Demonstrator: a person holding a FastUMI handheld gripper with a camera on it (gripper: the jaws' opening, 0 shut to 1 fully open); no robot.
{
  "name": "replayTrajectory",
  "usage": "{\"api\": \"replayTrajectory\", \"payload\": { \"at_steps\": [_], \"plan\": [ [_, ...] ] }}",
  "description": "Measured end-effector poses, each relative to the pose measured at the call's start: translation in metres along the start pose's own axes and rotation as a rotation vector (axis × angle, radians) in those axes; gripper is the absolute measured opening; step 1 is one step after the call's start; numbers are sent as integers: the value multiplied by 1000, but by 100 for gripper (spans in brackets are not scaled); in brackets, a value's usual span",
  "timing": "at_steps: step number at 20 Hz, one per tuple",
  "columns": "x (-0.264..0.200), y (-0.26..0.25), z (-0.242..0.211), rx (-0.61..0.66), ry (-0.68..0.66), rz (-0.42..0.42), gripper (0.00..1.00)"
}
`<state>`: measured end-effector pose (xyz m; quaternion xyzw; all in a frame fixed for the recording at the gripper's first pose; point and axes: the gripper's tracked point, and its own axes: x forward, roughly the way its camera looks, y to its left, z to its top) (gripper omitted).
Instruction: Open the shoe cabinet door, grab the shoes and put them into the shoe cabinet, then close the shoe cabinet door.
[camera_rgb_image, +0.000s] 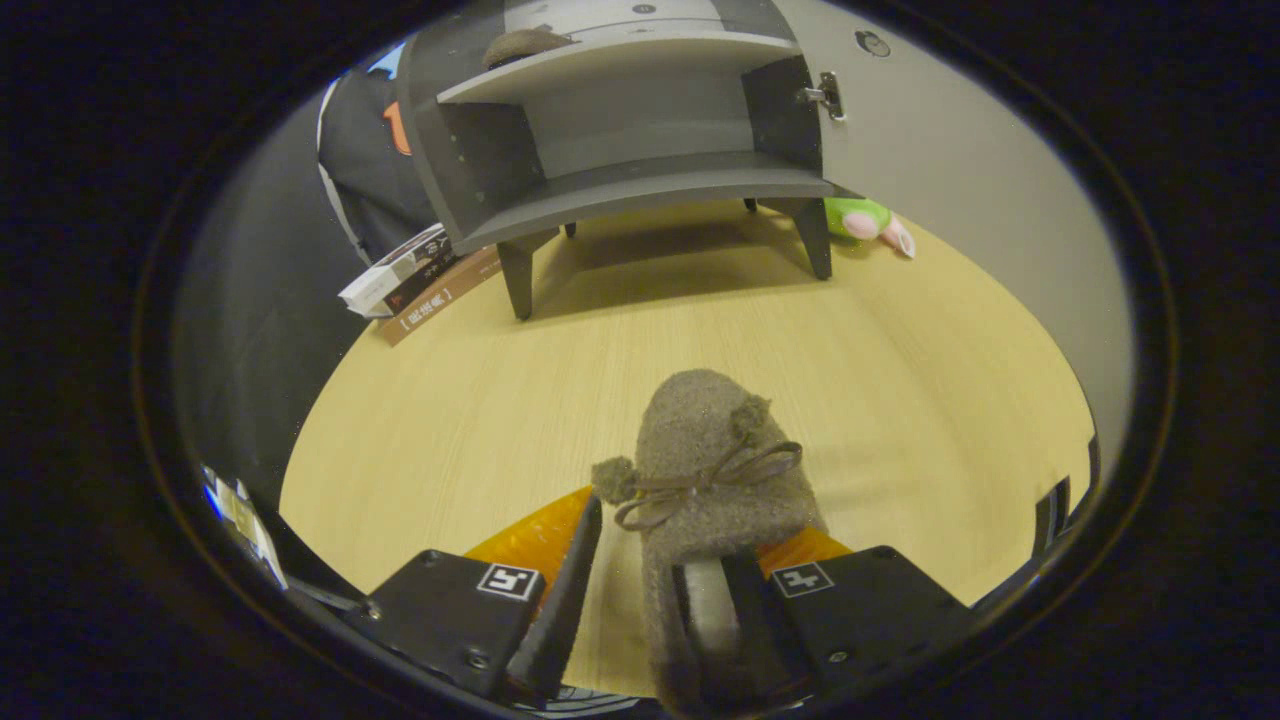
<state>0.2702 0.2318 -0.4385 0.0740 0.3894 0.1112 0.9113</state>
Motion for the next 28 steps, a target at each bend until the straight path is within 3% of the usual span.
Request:
{"api": "replayTrajectory", "payload": {
  "at_steps": [3,8,16,28],
  "plan": [
    [9,-5,-2,7,21,0,57],
    [9,3,0,-9,87,59,11],
    [-51,14,74,-84,-17,100,7],
    [-166,70,262,-162,-340,187,7]
  ]
}}
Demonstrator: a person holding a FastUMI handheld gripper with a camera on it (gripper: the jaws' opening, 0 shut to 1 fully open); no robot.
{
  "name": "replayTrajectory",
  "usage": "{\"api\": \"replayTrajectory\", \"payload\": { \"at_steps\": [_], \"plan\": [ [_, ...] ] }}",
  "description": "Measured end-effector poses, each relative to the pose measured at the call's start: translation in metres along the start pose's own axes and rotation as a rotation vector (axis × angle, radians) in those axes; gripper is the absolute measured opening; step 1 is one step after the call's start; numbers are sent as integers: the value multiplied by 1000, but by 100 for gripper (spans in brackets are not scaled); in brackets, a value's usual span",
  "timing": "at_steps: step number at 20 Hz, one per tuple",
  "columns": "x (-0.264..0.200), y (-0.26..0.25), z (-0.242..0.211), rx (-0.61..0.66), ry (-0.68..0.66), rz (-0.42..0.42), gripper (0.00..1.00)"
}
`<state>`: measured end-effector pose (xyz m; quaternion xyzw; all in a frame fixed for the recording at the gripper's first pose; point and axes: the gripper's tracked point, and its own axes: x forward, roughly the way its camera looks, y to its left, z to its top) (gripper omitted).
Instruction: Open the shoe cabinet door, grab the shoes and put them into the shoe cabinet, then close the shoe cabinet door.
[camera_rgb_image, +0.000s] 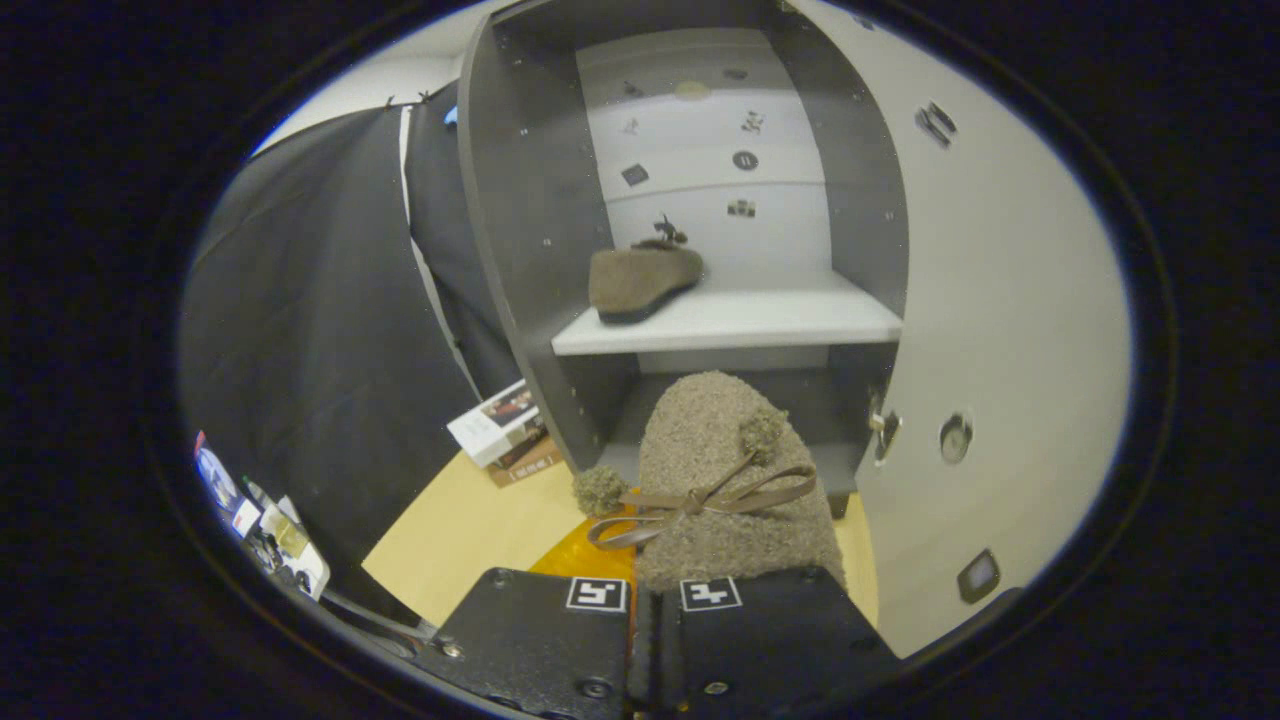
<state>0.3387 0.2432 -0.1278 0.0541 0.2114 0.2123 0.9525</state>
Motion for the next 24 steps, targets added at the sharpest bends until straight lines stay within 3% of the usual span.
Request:
{"api": "replayTrajectory", "payload": {
  "at_steps": [5,13,16,24],
  "plan": [
    [29,-3,78,-30,-109,-24,7],
    [104,-29,161,-88,-198,-102,7],
    [135,-45,174,-66,-184,-152,7],
    [201,-58,181,-29,-113,-168,7]
  ]
}}
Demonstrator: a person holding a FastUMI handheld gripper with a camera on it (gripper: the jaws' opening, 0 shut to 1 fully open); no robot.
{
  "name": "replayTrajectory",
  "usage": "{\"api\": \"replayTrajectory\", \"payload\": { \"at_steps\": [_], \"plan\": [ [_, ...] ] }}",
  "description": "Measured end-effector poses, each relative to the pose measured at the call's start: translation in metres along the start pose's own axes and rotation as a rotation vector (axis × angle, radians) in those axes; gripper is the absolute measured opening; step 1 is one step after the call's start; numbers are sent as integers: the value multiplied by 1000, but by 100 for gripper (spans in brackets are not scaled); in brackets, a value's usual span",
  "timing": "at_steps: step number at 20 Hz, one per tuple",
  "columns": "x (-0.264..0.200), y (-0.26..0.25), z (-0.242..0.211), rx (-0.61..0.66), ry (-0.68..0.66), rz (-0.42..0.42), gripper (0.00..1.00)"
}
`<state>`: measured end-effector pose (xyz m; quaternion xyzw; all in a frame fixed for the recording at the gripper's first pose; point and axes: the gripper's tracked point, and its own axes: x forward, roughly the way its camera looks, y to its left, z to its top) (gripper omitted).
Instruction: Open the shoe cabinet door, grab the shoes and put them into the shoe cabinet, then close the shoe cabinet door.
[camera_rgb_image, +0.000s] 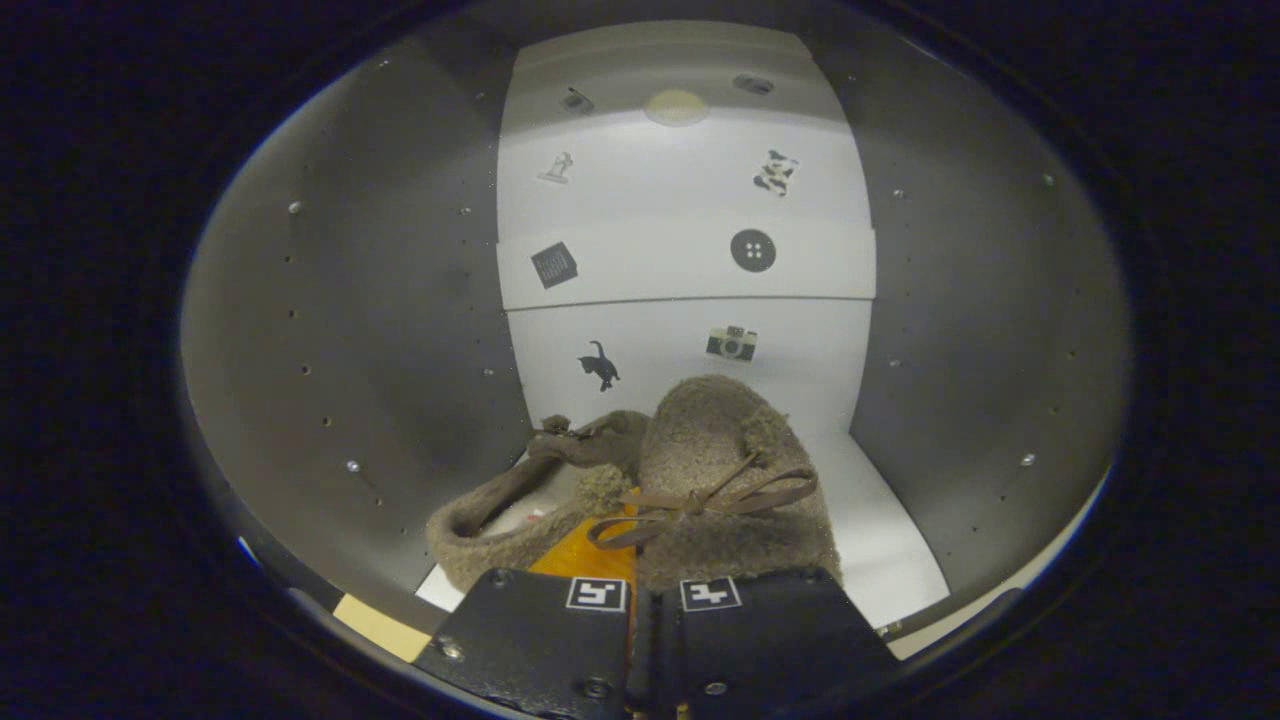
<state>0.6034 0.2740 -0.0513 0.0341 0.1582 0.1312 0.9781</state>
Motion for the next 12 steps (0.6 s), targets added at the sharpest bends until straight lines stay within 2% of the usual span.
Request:
{"api": "replayTrajectory", "payload": {
  "at_steps": [3,7,10,12],
  "plan": [
    [14,-5,-1,25,30,-24,7],
    [29,-17,-7,58,142,-81,8],
    [34,-22,-11,105,216,-95,12],
    [29,-24,-6,97,204,-109,23]
  ]
}}
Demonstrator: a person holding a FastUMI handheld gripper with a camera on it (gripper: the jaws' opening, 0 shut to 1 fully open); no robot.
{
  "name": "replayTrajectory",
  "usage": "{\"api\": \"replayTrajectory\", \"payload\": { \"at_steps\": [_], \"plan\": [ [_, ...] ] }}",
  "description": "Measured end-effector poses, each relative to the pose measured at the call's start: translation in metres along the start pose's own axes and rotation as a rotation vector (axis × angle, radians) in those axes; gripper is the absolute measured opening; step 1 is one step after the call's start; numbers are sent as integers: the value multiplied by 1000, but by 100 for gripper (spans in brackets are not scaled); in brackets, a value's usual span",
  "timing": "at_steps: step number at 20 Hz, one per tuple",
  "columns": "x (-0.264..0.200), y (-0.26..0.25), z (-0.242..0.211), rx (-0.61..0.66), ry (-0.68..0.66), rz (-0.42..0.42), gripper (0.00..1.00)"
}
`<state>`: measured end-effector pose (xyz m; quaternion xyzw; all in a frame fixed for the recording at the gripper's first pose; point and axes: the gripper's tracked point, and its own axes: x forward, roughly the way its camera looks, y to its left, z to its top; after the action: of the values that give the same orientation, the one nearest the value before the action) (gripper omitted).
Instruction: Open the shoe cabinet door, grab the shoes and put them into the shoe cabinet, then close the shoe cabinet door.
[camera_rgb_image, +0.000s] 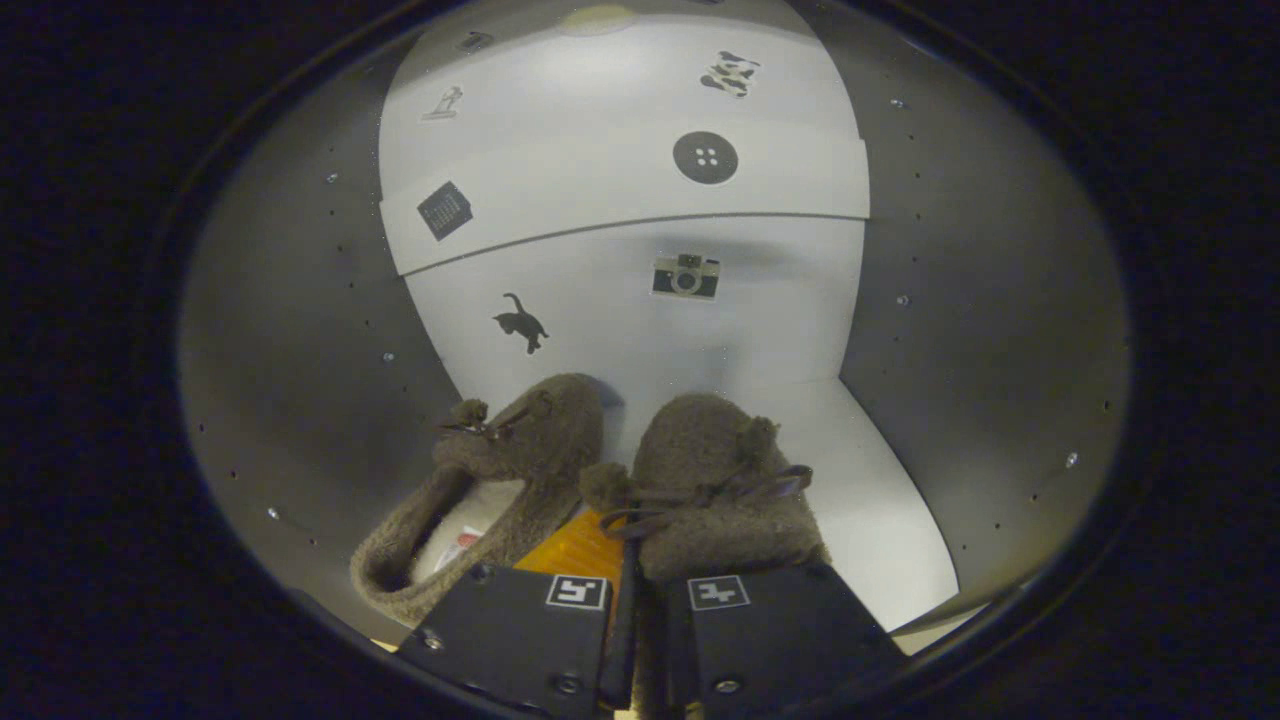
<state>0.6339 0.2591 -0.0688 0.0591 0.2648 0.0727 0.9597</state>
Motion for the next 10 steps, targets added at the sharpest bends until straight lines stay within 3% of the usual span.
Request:
{"api": "replayTrajectory", "payload": {
  "at_steps": [2,5,10],
  "plan": [
    [-8,5,-1,-6,-7,11,34],
    [-24,17,-5,6,-35,37,62],
    [-77,24,-8,-30,-154,39,75]
  ]
}}
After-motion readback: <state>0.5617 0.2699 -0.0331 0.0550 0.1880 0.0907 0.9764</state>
